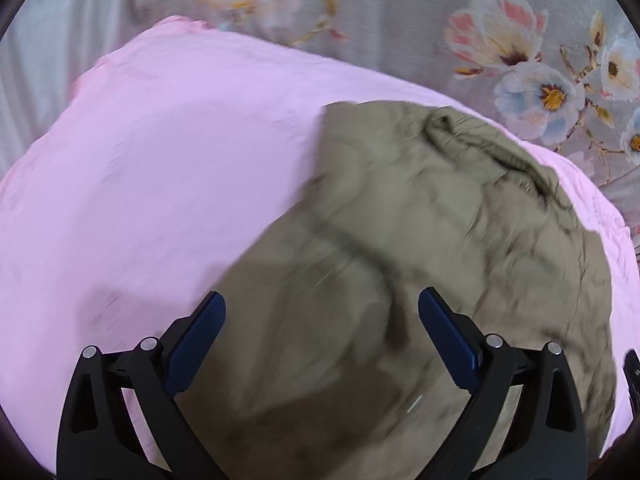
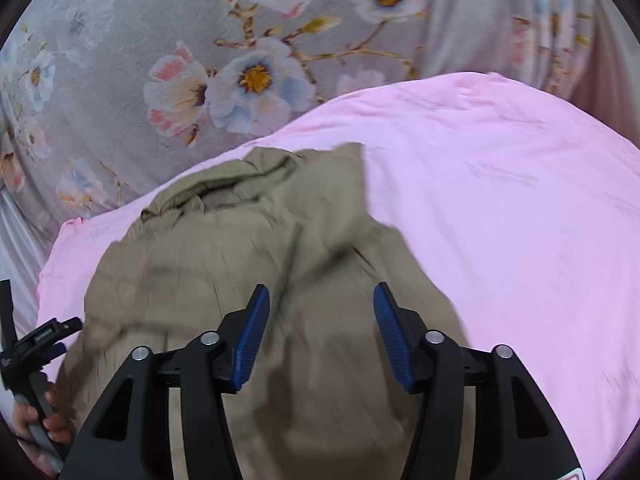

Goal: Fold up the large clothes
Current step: 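Lay the folded jacket flat and open both grippers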

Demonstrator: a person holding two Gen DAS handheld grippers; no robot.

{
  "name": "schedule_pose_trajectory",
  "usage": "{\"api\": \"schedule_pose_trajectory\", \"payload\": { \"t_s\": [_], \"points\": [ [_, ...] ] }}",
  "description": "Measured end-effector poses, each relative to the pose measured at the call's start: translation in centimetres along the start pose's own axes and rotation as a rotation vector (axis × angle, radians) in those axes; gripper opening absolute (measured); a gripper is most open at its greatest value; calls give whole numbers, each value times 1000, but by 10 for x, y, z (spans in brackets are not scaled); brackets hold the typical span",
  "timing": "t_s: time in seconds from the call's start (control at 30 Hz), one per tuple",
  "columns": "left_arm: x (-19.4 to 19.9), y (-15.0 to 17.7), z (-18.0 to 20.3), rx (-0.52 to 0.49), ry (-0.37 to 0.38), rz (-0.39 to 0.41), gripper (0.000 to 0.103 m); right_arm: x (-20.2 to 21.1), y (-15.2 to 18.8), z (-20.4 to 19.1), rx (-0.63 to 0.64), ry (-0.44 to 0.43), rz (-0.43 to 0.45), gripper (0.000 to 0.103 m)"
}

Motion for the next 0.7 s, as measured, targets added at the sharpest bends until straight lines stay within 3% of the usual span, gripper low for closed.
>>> {"api": "schedule_pose_trajectory", "payload": {
  "t_s": [0.2,0.3,0.5,0.6,0.63,0.67,0.7],
  "points": [
    [49,71,-79,97,-21,-41,95,74,74,38,-9,40,-16,70],
    [56,99,-97,172,56,-80,95,88,99,53,-13,59,-51,73],
    [70,120,-79,167,123,-90,97,93,107,75,-160,-11,-101,73],
    [70,126,-66,124,123,-111,97,92,117,71,-159,-50,-142,73],
    [70,128,-60,106,133,-120,95,93,119,68,-139,-52,-146,73],
    [71,128,-56,93,146,-127,86,92,120,63,-115,-67,-167,71],
    [73,129,-52,79,165,-131,78,92,122,59,-95,-95,-187,59]
  ]
}}
Point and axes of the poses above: each gripper's, at about its wrist camera, not at the fingertips, and x roughly against the way its jaws point, z to its right, y to its underside, the point moved 4 cm from there along -x, roughly the way its jaws point, and after that the axes turned 4 degrees about -x, right-handed, at the moved point
